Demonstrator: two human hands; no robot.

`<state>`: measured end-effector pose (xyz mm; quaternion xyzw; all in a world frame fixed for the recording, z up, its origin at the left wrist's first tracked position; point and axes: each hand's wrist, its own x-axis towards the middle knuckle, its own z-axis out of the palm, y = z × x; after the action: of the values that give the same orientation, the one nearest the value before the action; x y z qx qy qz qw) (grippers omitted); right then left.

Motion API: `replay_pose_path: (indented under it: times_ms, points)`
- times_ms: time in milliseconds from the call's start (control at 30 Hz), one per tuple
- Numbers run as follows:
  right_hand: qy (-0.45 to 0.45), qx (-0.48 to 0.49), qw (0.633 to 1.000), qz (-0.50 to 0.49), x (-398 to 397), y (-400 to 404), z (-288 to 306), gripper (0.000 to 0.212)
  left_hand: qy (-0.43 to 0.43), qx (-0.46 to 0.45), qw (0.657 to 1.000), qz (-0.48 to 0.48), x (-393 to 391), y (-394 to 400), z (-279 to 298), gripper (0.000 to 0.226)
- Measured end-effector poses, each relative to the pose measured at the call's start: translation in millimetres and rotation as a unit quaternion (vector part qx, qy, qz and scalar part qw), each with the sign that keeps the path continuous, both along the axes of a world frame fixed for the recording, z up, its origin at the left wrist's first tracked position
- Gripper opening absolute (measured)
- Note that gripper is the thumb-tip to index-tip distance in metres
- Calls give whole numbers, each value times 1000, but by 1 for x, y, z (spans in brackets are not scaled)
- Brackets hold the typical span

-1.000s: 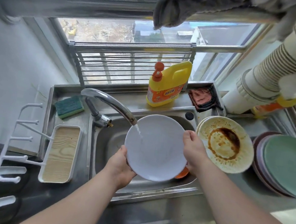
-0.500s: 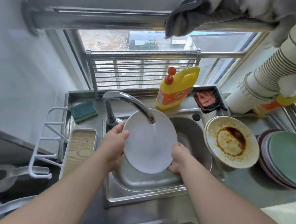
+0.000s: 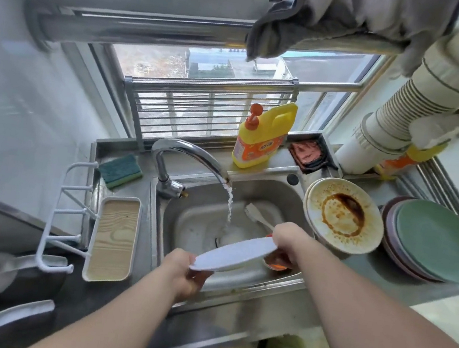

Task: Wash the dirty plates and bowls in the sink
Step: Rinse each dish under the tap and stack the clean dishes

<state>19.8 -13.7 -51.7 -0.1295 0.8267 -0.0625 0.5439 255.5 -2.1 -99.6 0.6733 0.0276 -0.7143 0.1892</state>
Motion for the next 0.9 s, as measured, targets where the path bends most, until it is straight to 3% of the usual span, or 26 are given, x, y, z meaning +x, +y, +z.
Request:
replay_pose_path:
  times_ms: [133,300,467,567,667,800,900]
  points:
    - [103,6,946,307,-3,-41,57,21,26,22,999,3,-34,16,-5,33]
    - [212,-41,852,477,4,-81,101,26,63,43,996,-45,-85,29,4,33]
    - [271,-152,821,479,-40,-69,110,18,-3,2,996,-89,-147,46,19,35]
    - [242,-201,824,472,-123,-46,89,25,-62,-53,997,8,-188,46,31,30]
    - [192,-250,853,416,-222,-12,66,39,-91,-138,984,64,-237,40,61,23]
    - [207,-287,887,296,-332,35,48,32,-109,-224,968,-22,-326,27,88,20]
    - [271,-279,892,229,-402,70,46,30,-192,-278,918,-205,-399,22,83,26]
